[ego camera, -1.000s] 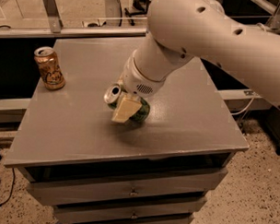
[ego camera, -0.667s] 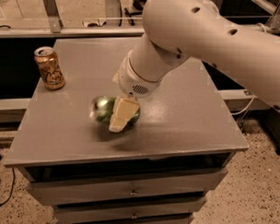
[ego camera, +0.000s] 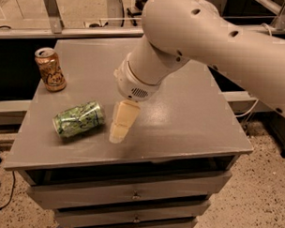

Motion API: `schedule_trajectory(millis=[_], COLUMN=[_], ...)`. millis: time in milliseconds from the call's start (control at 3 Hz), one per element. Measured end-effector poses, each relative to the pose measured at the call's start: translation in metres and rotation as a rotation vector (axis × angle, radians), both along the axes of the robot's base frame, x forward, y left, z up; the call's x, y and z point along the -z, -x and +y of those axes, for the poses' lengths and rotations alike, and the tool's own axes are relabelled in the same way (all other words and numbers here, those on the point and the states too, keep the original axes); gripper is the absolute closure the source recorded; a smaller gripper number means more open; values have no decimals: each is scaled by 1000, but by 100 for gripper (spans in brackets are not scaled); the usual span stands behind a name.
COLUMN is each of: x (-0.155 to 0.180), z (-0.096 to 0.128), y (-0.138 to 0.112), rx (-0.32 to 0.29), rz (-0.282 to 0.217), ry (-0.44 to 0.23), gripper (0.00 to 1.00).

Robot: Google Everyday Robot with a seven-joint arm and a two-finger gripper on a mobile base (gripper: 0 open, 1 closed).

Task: Knock green can over

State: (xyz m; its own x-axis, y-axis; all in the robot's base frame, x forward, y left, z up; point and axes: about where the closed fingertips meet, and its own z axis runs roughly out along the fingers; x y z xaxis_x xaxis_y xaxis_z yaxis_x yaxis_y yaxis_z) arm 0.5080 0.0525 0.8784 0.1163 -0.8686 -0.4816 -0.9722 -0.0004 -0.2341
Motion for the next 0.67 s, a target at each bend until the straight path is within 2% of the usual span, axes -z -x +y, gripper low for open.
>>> schedule_trajectory(millis=[333, 667], x=[1, 3], z=[0, -21], y=[3, 2], rx=[2, 33], rz=[6, 18], ry=[-10, -41], gripper=[0, 0])
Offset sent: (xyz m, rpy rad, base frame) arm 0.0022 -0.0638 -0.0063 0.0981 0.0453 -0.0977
